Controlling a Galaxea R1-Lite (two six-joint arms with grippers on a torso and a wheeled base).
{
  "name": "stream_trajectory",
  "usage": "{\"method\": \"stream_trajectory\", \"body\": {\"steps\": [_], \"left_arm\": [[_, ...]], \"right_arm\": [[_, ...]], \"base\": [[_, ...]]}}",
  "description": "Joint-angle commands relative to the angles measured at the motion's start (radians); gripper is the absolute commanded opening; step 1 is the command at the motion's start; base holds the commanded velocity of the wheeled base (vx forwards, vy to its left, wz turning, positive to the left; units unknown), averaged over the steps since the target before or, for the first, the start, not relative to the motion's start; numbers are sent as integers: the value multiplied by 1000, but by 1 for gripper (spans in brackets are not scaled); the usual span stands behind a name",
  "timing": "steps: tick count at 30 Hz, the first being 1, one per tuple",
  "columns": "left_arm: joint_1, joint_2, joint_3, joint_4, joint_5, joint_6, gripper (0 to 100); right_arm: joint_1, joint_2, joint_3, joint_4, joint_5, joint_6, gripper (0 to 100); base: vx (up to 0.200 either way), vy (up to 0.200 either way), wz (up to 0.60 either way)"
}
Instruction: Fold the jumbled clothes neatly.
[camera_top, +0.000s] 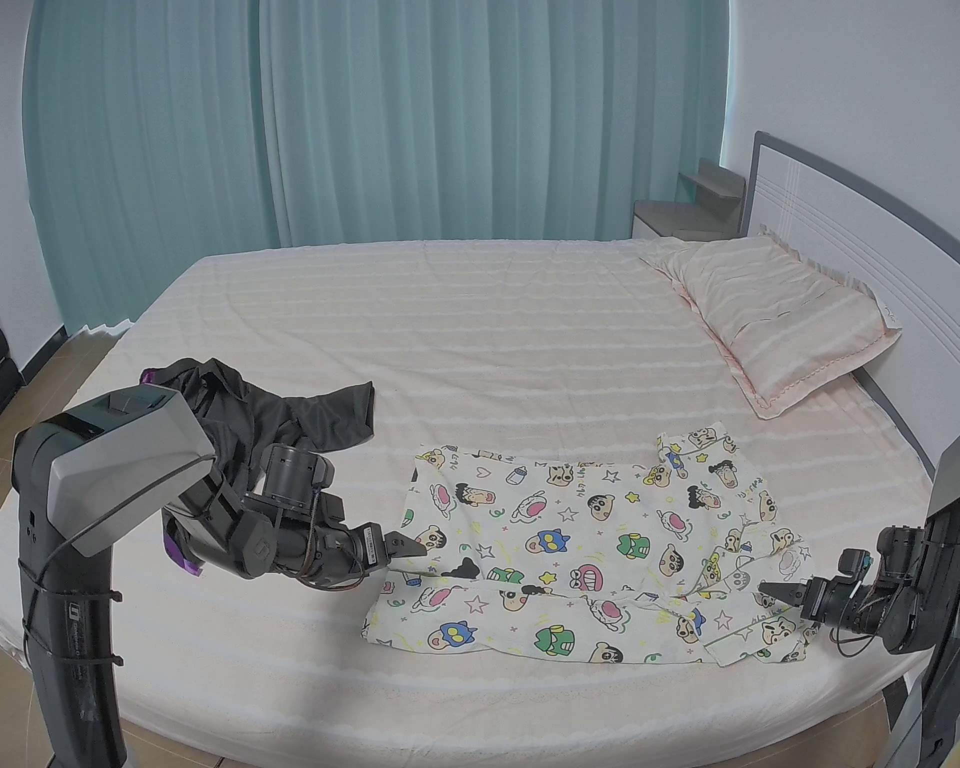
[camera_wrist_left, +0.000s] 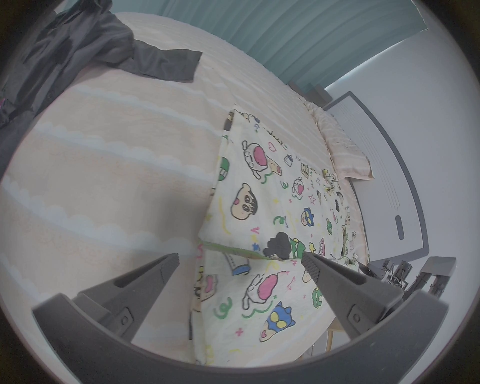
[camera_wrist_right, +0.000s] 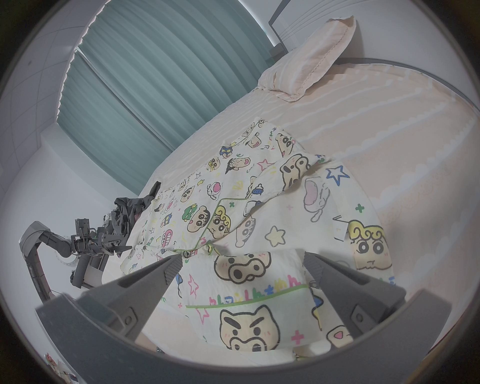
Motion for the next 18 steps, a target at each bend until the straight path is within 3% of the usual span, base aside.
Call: {"method": "stream_trajectory", "body": {"steps": [1, 10, 18], "left_arm": [[-22, 24, -9, -17, -8, 1, 100], [-51, 102, -9, -190, 6, 6, 100], [-67, 109, -2, -202, 2, 20, 100]], "right_arm": [[-1, 2, 8, -5, 1, 1, 100], [1, -7, 14, -7, 16, 1, 100], [1, 1, 30, -50, 16, 1, 100]], "base": [[0, 0, 0], [0, 0, 0], [0, 0, 0]]}}
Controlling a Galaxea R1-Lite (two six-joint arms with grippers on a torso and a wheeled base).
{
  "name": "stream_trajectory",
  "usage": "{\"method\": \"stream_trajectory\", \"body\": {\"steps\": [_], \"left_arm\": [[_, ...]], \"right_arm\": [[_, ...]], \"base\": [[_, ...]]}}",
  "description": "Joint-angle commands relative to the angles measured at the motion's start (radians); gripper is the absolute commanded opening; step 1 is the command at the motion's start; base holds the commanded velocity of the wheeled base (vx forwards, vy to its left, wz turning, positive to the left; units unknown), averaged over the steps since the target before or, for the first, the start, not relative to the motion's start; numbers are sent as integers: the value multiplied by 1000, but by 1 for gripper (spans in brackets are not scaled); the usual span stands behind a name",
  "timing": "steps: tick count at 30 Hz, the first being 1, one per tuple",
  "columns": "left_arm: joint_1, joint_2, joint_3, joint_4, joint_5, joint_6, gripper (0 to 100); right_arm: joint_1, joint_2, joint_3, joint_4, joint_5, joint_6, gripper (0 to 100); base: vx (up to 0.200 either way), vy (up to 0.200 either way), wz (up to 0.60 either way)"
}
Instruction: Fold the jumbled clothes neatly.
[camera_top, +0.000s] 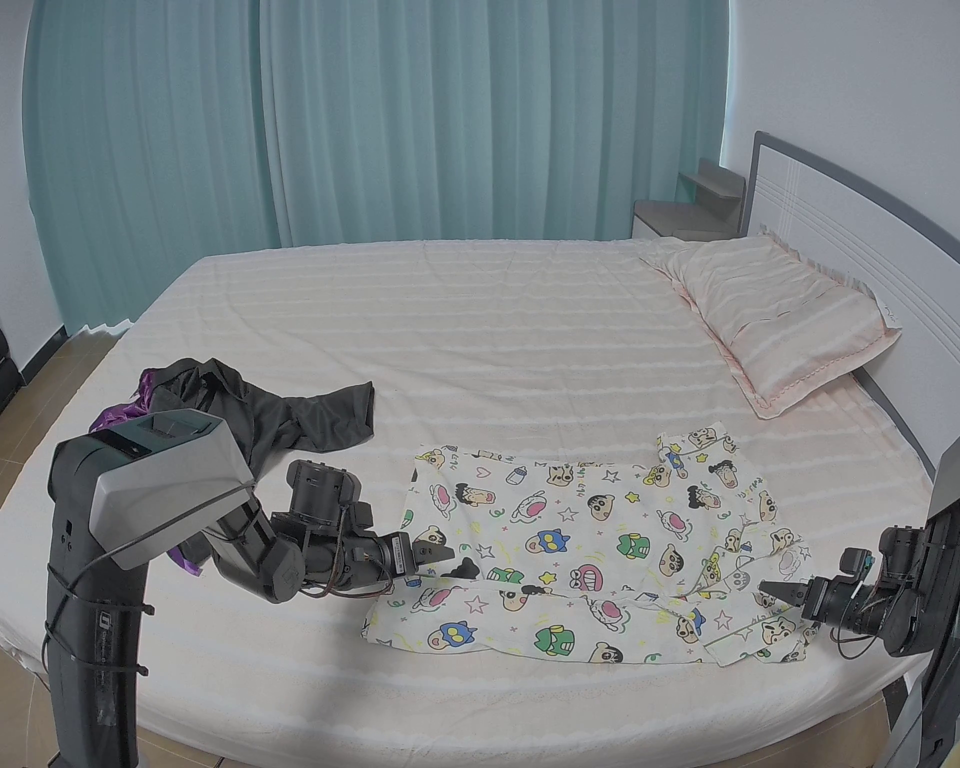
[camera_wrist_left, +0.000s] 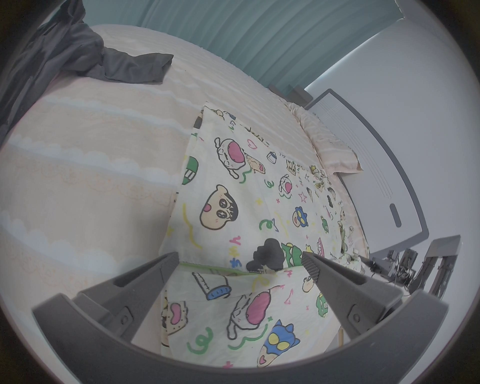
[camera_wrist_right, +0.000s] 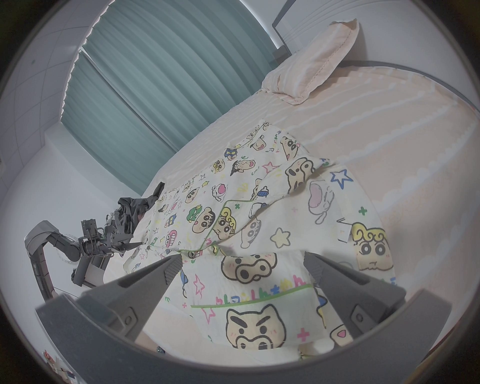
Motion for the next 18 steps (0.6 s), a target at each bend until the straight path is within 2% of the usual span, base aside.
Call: {"method": "stream_trajectory", "body": {"steps": [1, 10, 18], "left_arm": [[-8, 17, 2, 1, -2, 18, 100], [-7, 12, 32, 6, -2, 75, 100], [1, 5, 38, 4, -1, 81, 100]], "right_arm": [[1, 3, 11, -13, 1, 0, 100], [1, 3, 18, -16, 1, 2, 100], [1, -1, 18, -16, 1, 3, 100]], "base": [[0, 0, 0], [0, 0, 0], [0, 0, 0]]}}
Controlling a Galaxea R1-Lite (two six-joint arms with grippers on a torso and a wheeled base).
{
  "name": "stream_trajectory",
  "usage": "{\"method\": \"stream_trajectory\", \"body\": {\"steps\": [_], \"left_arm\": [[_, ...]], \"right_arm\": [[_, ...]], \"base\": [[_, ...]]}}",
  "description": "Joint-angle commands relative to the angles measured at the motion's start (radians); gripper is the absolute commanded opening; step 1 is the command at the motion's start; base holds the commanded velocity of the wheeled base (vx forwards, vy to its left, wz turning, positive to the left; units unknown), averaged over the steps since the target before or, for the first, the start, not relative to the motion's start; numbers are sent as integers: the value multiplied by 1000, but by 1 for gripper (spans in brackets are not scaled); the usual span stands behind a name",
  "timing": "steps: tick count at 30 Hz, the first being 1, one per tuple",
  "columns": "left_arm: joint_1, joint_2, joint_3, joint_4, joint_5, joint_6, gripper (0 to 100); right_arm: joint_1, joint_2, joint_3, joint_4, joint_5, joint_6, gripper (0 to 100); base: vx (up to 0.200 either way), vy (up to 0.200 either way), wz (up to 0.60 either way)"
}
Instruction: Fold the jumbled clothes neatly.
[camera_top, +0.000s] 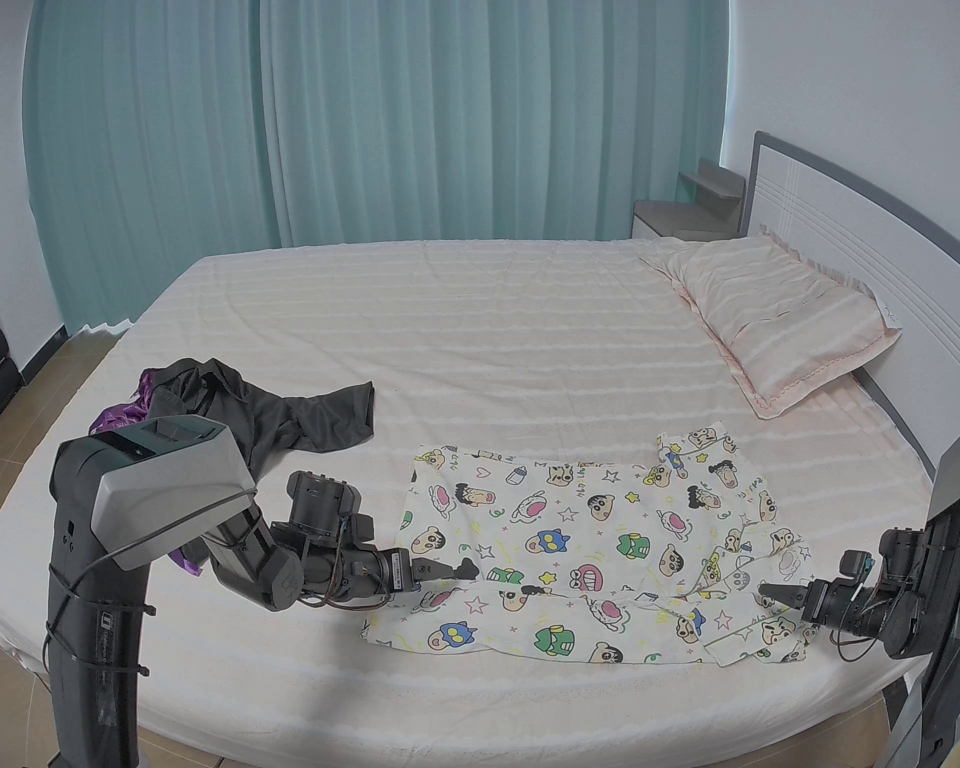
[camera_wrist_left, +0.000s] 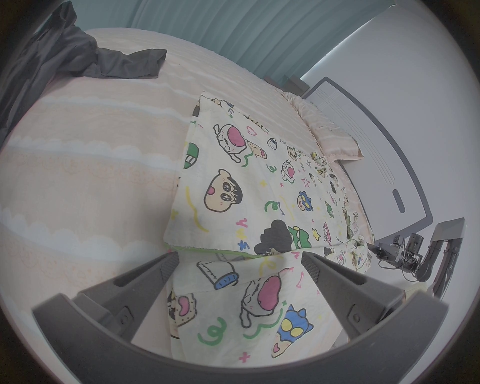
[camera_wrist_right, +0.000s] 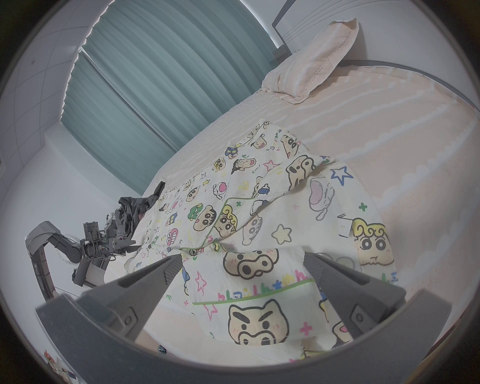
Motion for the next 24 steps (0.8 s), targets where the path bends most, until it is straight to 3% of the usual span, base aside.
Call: {"method": "stream_trajectory", "body": {"steps": [1, 23, 24], "left_arm": [[0, 1, 0, -3, 1, 0, 100], [-8, 30, -26, -8, 37, -1, 100], [-8, 30, -26, -8, 37, -1, 0]], "right_arm": [[-1, -3, 0, 0, 1, 0, 100], [7, -8, 8, -15, 4, 1, 100], [7, -8, 8, -15, 4, 1, 100]], "base": [[0, 0, 0], [0, 0, 0], [0, 0, 0]]}}
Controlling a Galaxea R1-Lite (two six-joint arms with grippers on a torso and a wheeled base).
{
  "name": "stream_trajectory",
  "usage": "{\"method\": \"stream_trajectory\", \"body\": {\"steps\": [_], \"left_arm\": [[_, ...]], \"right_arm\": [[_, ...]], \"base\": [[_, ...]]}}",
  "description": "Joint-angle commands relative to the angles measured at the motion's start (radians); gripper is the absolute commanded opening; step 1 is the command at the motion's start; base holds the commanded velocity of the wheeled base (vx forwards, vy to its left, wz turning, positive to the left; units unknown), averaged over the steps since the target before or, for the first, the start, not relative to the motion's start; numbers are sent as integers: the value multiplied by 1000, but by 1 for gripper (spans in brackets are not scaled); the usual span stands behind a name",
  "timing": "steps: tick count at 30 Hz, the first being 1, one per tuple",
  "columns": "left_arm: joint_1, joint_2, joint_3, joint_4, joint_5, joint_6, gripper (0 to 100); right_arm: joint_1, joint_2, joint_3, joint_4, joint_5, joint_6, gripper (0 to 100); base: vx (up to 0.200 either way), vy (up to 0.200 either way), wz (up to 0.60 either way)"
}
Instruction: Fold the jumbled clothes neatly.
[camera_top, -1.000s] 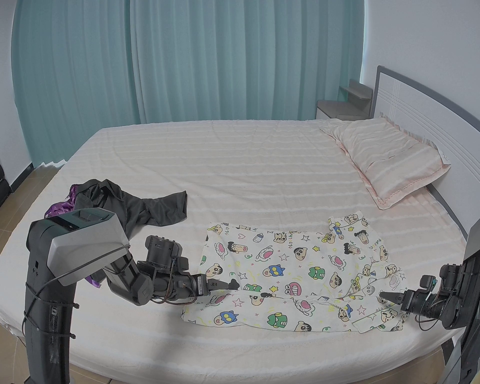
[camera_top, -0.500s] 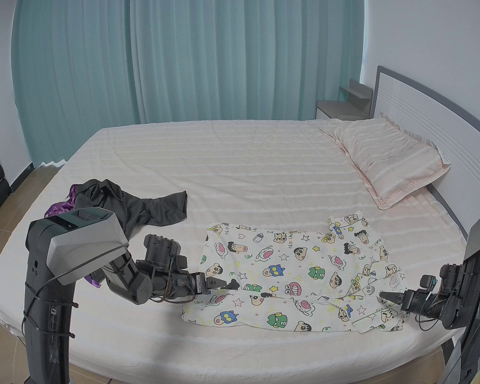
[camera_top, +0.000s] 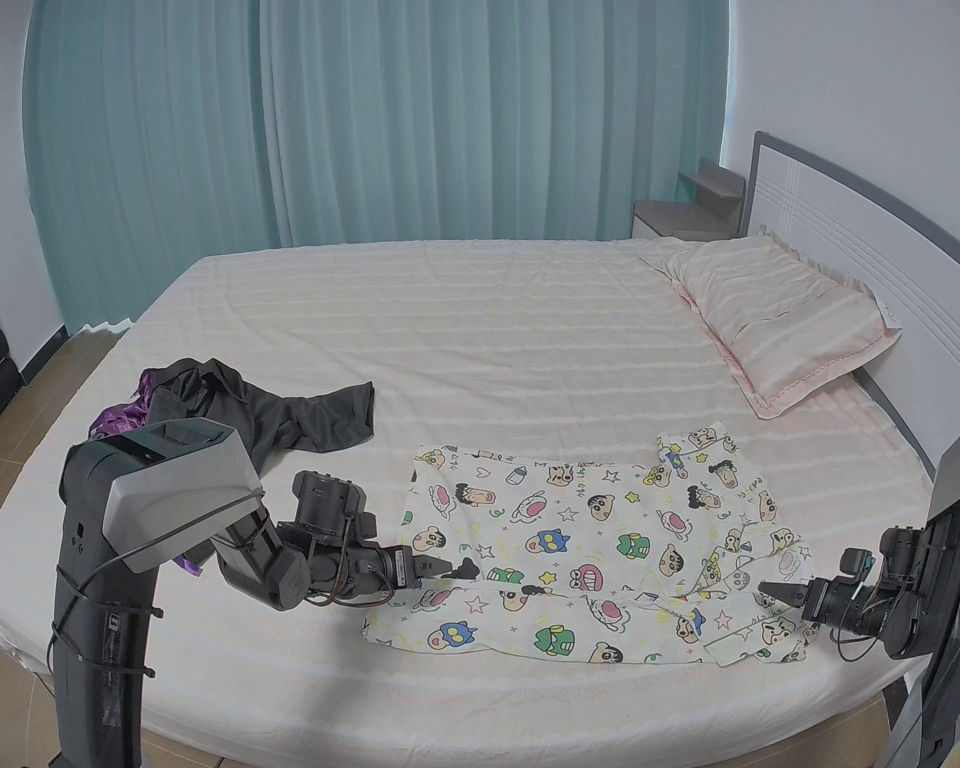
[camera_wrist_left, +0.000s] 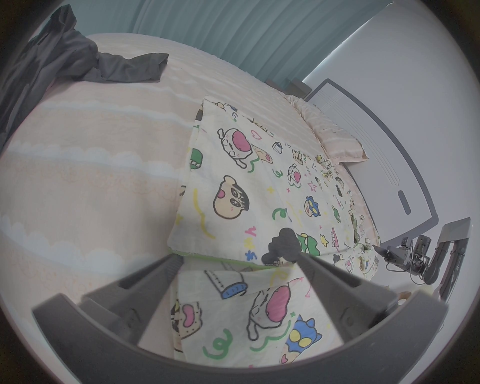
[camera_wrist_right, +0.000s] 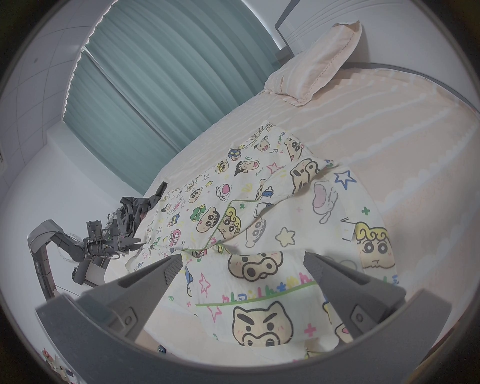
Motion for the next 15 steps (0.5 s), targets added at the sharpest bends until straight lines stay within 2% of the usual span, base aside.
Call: {"method": "stream_trajectory", "body": {"steps": [1, 15], "left_arm": [[-4, 1, 14, 4, -1, -1, 0], [11, -31, 28, 4, 2, -5, 0]], "right_arm": [[1, 3, 1, -9, 0, 0, 100], [1, 9, 1, -12, -3, 0, 100]], "base": [[0, 0, 0], [0, 0, 0]]}}
